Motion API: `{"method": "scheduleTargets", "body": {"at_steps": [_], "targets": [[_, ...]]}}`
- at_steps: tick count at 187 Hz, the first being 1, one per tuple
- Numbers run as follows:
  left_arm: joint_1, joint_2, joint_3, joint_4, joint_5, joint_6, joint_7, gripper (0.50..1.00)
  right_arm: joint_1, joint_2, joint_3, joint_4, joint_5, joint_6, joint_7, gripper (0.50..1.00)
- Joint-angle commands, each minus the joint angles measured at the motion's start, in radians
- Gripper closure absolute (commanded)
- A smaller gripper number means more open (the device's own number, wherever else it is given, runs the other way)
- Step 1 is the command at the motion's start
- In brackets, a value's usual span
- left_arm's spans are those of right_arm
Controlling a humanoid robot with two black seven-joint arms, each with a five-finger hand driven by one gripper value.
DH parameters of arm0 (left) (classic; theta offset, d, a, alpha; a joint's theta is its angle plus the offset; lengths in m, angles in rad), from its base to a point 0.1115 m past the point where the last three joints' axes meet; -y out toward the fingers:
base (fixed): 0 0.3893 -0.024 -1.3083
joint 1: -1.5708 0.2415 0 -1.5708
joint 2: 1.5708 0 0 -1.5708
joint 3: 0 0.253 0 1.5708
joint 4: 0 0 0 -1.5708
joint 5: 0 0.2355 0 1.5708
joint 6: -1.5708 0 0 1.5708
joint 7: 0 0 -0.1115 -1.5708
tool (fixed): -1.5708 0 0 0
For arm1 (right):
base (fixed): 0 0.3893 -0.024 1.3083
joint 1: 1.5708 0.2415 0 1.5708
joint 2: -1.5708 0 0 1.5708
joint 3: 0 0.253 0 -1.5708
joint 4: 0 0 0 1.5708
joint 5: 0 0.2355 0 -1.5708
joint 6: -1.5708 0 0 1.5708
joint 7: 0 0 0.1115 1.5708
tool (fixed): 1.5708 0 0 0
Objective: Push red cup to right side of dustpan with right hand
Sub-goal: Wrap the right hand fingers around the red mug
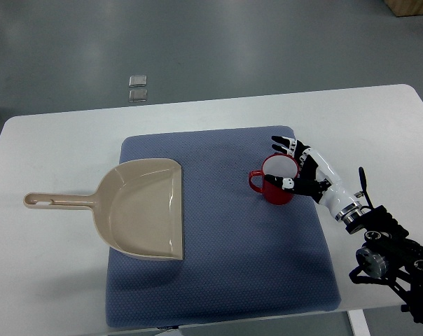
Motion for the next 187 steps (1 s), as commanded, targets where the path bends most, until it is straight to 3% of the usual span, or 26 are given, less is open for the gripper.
{"method": "scheduleTargets", "body": {"at_steps": [1,187], "targets": [[0.000,0.000,0.000,0.000,0.001,0.000,0.000,0.500,0.004,-0.002,0.002,0.005,0.006,0.004,0.000,0.574],[0.000,0.000,0.000,0.000,0.001,0.000,0.000,0.500,0.015,0.020,0.038,-0.006,0.012,0.003,0.000,0.574]]}}
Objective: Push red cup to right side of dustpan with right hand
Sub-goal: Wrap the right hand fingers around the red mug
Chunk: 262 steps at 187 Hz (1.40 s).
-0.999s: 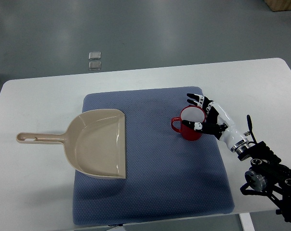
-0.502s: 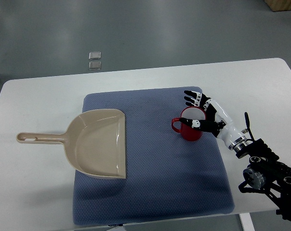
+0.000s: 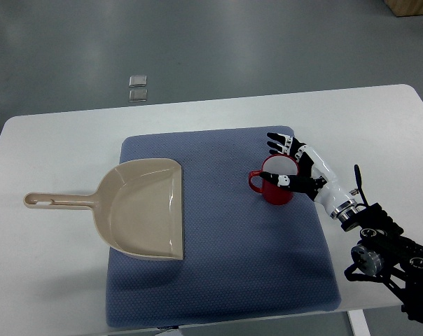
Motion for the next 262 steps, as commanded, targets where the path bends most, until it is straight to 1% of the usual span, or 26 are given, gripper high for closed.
{"method": "scheduleTargets", "body": {"at_steps": [1,18,31,113,161,192,262], "targets": [[0.000,0.000,0.000,0.000,0.000,-0.001,0.000,0.500,0.002,0.001,0.033,0.000,0.005,0.000,0.000,0.574],[0.000,0.000,0.000,0.000,0.000,0.001,0.000,0.500,0.002,0.001,0.050,-0.003,-0.008,-0.005,0.000,0.574],[0.000,0.000,0.000,0.000,0.000,-0.001,0.000,0.500,0.005,0.000,0.050,-0.015,-0.012,-0.026,0.000,0.574],[0.000,0.000,0.000,0.000,0.000,-0.001,0.000,0.500,-0.004,-0.005,0.030,-0.014,-0.060,-0.022,0.000,0.574],[0.000,0.000,0.000,0.000,0.000,-0.001,0.000,0.500,-0.009,-0.017,0.024,0.018,-0.063,-0.014,0.000,0.574],[0.000,0.000,0.000,0.000,0.000,-0.001,0.000,0.500,-0.014,-0.011,0.024,0.014,-0.129,-0.011,0.000,0.574],[0.000,0.000,0.000,0.000,0.000,-0.001,0.000,0.500,-0.015,-0.013,0.024,0.000,-0.146,-0.019,0.000,0.574]]}}
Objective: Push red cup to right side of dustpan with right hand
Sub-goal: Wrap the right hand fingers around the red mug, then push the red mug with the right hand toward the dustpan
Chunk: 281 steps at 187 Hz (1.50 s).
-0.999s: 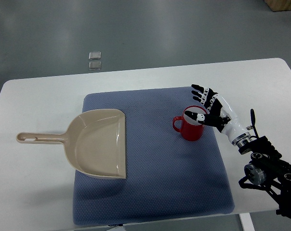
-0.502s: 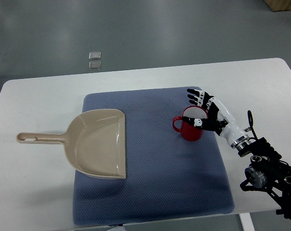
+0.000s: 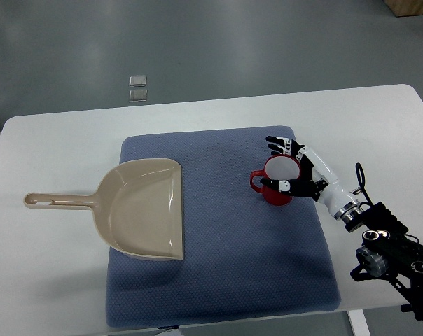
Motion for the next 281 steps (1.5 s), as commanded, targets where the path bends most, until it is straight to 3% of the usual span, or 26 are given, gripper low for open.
{"method": "scheduleTargets", "body": {"at_steps": [1,146,281], "targets": [[0.000,0.000,0.000,0.000,0.000,0.000,0.000,0.500,0.001,0.000,0.000,-0.005,-0.003,-0.002,0.000,0.574],[0.000,0.000,0.000,0.000,0.000,0.000,0.000,0.500,-0.003,0.027,-0.029,-0.024,-0.005,-0.012,0.000,0.574],[0.000,0.000,0.000,0.000,0.000,0.000,0.000,0.500,-0.014,0.113,-0.058,-0.022,-0.005,-0.012,0.000,0.574]]}}
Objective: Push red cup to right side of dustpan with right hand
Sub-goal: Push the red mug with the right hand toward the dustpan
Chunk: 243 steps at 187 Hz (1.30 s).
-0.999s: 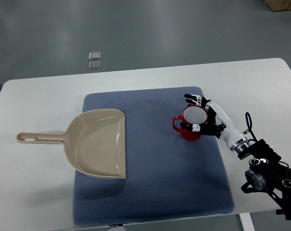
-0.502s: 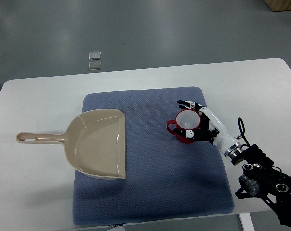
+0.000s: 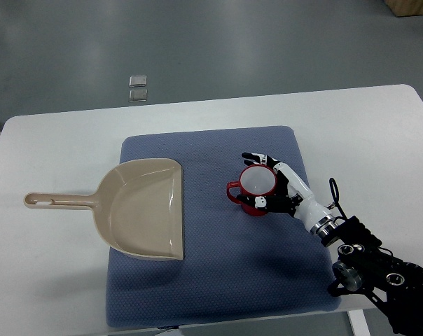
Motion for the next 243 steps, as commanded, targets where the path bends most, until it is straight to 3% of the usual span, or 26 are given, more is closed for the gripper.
{"method": "scheduleTargets", "body": {"at_steps": [1,243], "targets": [[0.000,0.000,0.000,0.000,0.000,0.000,0.000,0.500,0.000,0.009,-0.001,0.002,0.000,0.000,0.000,0.574],[0.000,0.000,0.000,0.000,0.000,0.001,0.000,0.500,0.013,0.091,-0.056,0.006,-0.003,0.003,0.000,0.574]]}}
